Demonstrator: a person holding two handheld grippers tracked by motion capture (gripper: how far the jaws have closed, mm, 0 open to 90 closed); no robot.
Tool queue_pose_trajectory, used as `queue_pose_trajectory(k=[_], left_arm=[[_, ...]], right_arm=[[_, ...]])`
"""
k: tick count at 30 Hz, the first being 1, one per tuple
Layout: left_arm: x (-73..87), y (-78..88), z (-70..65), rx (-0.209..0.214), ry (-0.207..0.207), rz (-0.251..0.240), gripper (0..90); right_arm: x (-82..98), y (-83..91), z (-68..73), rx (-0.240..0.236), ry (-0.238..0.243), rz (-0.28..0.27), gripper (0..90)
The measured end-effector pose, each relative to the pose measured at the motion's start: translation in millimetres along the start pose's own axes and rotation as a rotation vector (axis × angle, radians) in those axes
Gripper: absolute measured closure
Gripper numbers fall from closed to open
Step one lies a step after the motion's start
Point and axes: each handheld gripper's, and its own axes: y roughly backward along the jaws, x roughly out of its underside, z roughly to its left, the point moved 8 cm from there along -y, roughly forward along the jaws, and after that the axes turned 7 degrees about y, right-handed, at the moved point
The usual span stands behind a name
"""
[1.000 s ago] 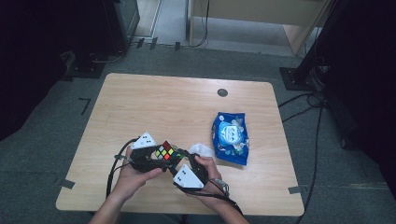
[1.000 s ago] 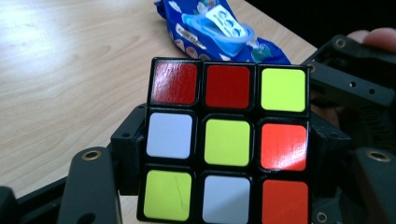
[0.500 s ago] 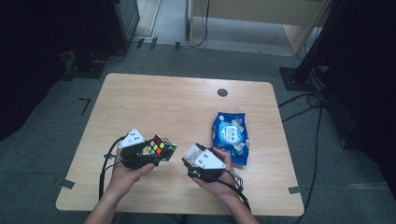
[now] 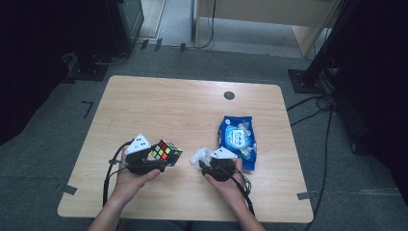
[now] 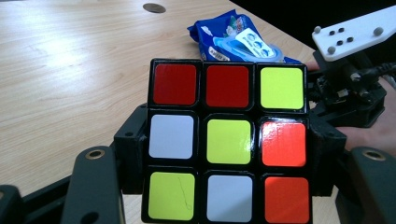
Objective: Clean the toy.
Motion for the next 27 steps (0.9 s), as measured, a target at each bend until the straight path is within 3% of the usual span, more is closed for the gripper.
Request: queue_pose_trajectory(k=[7, 8, 9, 10, 12, 17, 18, 19, 20, 21, 22, 24, 25, 26, 27], left_arm=[[1.0, -1.4, -0.9, -0.002, -0.010, -0.001, 33.9], [1.1, -1.5, -1.9, 0.000, -0.016, -0.003, 33.9], [1.1, -1.5, -1.9, 0.000, -0.016, -0.003, 33.9], [0.9, -1.3, -3.1, 0.002, -0.023, -0.008, 33.9], [1.0, -1.3, -3.5, 0.002, -0.028, -0.010, 33.9], [2.6, -2.9, -4.7, 0.008, -0.044, -0.014, 33.9], [3.1, -3.6, -5.1, 0.008, -0.047, -0.015, 33.9], [3.8, -4.4, -5.6, 0.007, -0.055, -0.015, 33.9], [4.7, -5.2, -6.0, 0.004, -0.063, -0.012, 33.9], [5.6, -6.3, -7.1, 0.008, -0.066, -0.009, 33.9], [6.5, -7.4, -8.2, 0.009, -0.071, -0.008, 33.9], [9.2, -11.2, -13.7, 0.015, -0.090, -0.002, 33.9], [9.2, -11.2, -13.7, 0.015, -0.090, -0.002, 33.9], [10.1, -12.7, -16.5, 0.020, -0.103, -0.001, 33.9], [11.1, -14.0, -19.4, 0.020, -0.117, 0.000, 33.9]], right_arm=[[0.5, 0.4, -0.6, 0.014, -0.004, -0.002, 57.8], [0.7, 1.1, -0.9, 0.010, -0.006, -0.004, 68.5], [0.7, 1.1, -0.9, 0.010, -0.006, -0.004, 68.5], [1.1, 1.7, 0.4, -0.012, -0.005, -0.005, 80.0], [0.8, 1.7, 1.9, -0.030, -0.007, -0.012, 84.3], [-4.4, 7.7, 6.4, -0.080, -0.039, -0.033, 85.6], [-14.8, 17.6, 8.5, -0.083, -0.036, -0.080, 85.6], [-14.8, 17.6, 8.5, -0.083, -0.036, -0.080, 85.6], [-30.0, 32.7, 12.1, -0.086, -0.038, -0.152, 85.6], [-30.0, 32.7, 12.1, -0.086, -0.038, -0.152, 85.6], [-45.9, 49.8, 18.8, -0.107, -0.032, -0.227, 85.6], [-60.4, 66.8, 27.8, -0.133, -0.020, -0.295, 85.5], [-60.4, 66.8, 27.8, -0.133, -0.020, -0.295, 85.5], [-72.5, 81.9, 37.7, -0.164, -0.013, -0.350, 85.4], [-72.5, 81.9, 37.7, -0.164, -0.013, -0.350, 85.4]])
